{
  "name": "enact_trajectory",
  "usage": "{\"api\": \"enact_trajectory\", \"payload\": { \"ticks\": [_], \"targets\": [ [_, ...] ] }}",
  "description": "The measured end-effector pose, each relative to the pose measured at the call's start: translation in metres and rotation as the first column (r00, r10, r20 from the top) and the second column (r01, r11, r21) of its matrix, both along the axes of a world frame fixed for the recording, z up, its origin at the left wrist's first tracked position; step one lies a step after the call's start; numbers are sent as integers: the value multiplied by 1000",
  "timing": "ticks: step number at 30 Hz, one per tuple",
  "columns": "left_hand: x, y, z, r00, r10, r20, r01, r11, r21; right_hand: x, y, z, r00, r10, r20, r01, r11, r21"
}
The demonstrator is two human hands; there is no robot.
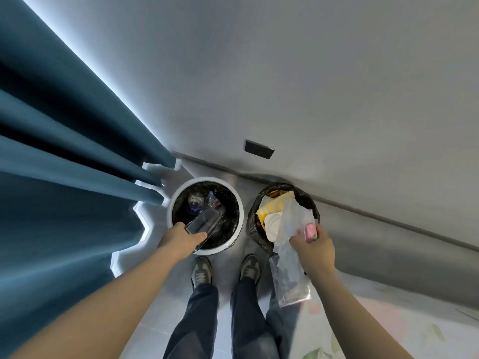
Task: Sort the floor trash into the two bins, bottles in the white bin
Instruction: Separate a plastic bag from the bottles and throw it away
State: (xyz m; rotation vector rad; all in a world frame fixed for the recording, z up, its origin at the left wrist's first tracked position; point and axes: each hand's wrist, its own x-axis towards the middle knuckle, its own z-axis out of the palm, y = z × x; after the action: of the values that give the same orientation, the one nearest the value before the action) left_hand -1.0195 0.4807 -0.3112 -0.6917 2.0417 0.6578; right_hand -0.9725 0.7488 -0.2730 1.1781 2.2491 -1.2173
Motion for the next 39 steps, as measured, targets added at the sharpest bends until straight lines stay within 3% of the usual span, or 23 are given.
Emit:
{"api": "enact_trajectory", "payload": {
  "ticks": [14,21,24,30,39],
  "targets": [
    [-15,8,-144,994,-105,-30,103,991,-82,-9,4,-134,998,-48,50,47,999,27],
    [-18,15,-182,969,-244,26,245,958,-150,-15,16,-174,995,-68,69,65,997,47],
    [-18,27,-183,949,-314,-31,303,935,-182,-15,25,-184,993,-98,71,93,993,74],
    [-25,60,-176,916,-368,-162,374,928,2,-19,44,-199,990,-122,77,117,991,61],
    [-22,109,-190,804,-548,-229,572,819,50,-46,64,-243,988,40,151,-49,997,55]
  ]
}}
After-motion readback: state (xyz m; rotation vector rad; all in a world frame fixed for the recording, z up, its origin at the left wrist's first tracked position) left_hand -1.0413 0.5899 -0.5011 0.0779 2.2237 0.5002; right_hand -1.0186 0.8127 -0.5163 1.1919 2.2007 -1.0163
